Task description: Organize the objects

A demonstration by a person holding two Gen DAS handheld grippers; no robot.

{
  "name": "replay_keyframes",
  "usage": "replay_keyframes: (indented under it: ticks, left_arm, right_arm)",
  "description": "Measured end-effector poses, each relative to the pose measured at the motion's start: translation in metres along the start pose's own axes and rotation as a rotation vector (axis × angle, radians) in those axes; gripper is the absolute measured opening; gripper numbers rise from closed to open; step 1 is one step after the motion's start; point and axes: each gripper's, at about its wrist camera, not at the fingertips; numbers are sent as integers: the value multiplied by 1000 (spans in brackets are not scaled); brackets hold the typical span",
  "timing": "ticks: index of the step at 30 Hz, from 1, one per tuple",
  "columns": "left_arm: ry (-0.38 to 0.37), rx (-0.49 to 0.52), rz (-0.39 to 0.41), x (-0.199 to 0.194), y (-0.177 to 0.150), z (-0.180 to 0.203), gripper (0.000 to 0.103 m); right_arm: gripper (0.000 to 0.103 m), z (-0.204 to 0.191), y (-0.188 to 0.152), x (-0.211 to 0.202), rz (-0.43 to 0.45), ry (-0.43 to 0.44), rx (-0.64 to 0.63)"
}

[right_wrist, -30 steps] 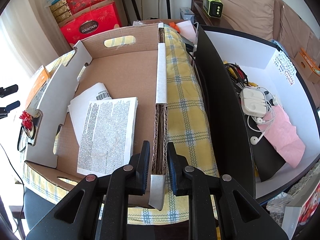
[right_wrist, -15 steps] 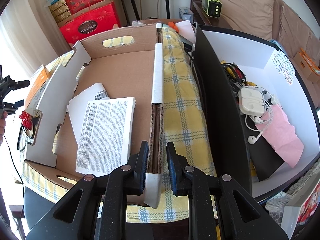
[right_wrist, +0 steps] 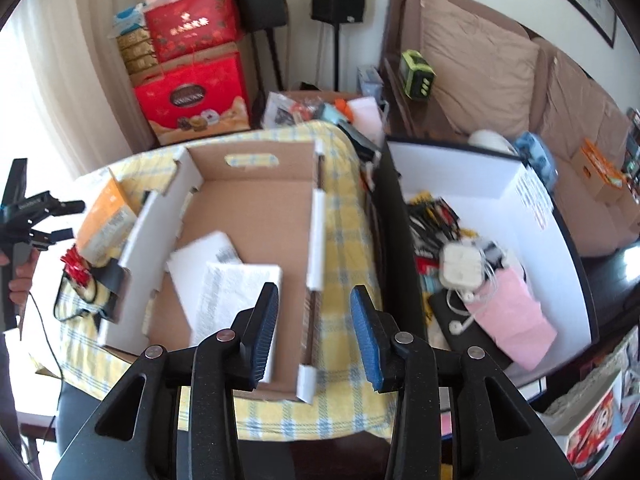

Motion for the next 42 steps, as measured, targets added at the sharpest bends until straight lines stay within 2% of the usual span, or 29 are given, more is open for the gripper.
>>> replay_keyframes:
  ticks: [5,8,12,17,22,25,31,37,42]
  left_arm:
    - [4,-5,9,-2,-2,2,86]
    - [-12,-28,27,-4,-4,-1,86]
    - [-44,-41,54,-6,-8,-6,86]
    - [-70,-37,61,-8,-9,-7,85]
    - [-90,-49,80,-11,-10,-11,82]
    - [-104,-58,82,-10,-10,-15,75]
    - [-118,-65,69,-7,-10,-19,64]
    - [-121,-57,66,-4,-11,-16,61]
    - [-143,-35,87,-12,-15,-9,59]
  right_arm:
    - [38,-47,35,-1,27,29,-114]
    - [38,-83,63,7,31,110,-180]
    - [38,-131,98,27,18,165,-246]
    - [38,-176,138,60,-44,228,-267]
    - [38,-197,166,104,-146,320,-214]
    - [37,-207,173,124,-190,362,-206]
    - [35,-221,170,151,-254,366,-222]
    - [37,-229,160,155,-299,444,-252]
    - [37,-236,155,147,-295,405,-279]
Point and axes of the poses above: each gripper's, at about its wrist camera, not at the fingertips, and x roughly the way its jaws point, z to its right, y to its top, and after that the axes turned 14 degrees about -z, right-handed
